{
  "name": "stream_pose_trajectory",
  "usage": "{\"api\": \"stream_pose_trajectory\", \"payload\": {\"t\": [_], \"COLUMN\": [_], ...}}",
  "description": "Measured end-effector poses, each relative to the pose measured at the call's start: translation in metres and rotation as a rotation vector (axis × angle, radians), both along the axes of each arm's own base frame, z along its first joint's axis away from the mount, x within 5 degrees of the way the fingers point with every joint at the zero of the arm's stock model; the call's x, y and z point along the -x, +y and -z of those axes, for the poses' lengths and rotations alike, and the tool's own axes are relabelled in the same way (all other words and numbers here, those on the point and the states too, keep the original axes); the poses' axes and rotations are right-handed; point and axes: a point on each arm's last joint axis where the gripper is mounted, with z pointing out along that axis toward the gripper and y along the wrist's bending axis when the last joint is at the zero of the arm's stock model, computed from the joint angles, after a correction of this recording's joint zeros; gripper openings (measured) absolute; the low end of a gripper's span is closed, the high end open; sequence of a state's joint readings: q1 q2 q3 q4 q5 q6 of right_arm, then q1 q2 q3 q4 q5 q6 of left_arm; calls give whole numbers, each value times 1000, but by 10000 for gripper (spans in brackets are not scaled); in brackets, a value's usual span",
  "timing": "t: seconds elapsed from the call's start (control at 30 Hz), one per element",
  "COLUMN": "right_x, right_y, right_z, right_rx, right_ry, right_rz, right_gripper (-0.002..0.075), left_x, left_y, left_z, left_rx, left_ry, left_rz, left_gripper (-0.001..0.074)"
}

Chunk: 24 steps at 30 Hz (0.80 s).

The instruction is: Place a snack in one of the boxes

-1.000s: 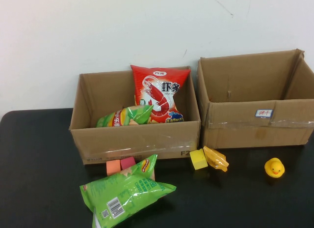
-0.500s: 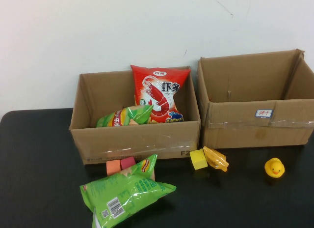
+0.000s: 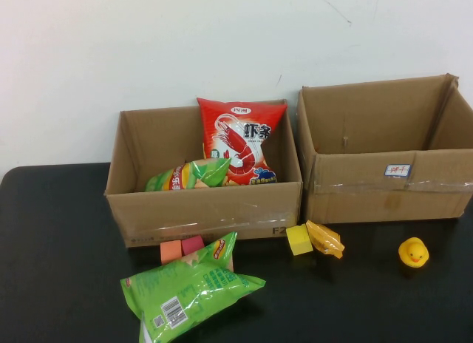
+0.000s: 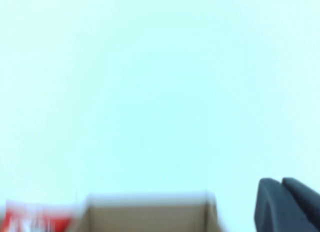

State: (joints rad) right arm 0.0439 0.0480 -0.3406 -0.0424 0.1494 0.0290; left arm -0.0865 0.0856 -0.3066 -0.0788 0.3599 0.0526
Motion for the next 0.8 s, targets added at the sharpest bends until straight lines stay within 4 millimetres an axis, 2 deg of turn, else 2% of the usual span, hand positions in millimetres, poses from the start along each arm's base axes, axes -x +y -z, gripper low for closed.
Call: {"api": "stream_pose_trajectory", "payload": {"t": [0.13, 0.27, 0.5, 0.67, 0.8], "right_x": [-16, -32, -48, -53, -58], "right_y": [0, 1, 2, 4, 5], "right_z": [15, 36, 63, 79, 84], "right_rx": [9, 14, 7, -19, -32], "right_ry": [302, 523, 701, 800, 846], "right_rz": [5, 6, 1, -7, -10], "right_gripper": [0, 0, 0, 0, 0], "left_x": [-12, -29, -53, -70, -87], "left_y": [-3, -5, -7, -15, -27], "left_z": [5, 14, 33, 42, 50], "left_rx": [-4, 4, 13, 188, 264], "left_ry": [286, 439, 571, 651, 731], "left_rz": [15, 16, 3, 6, 92], "left_gripper": [-1, -1, -1, -1, -1]}}
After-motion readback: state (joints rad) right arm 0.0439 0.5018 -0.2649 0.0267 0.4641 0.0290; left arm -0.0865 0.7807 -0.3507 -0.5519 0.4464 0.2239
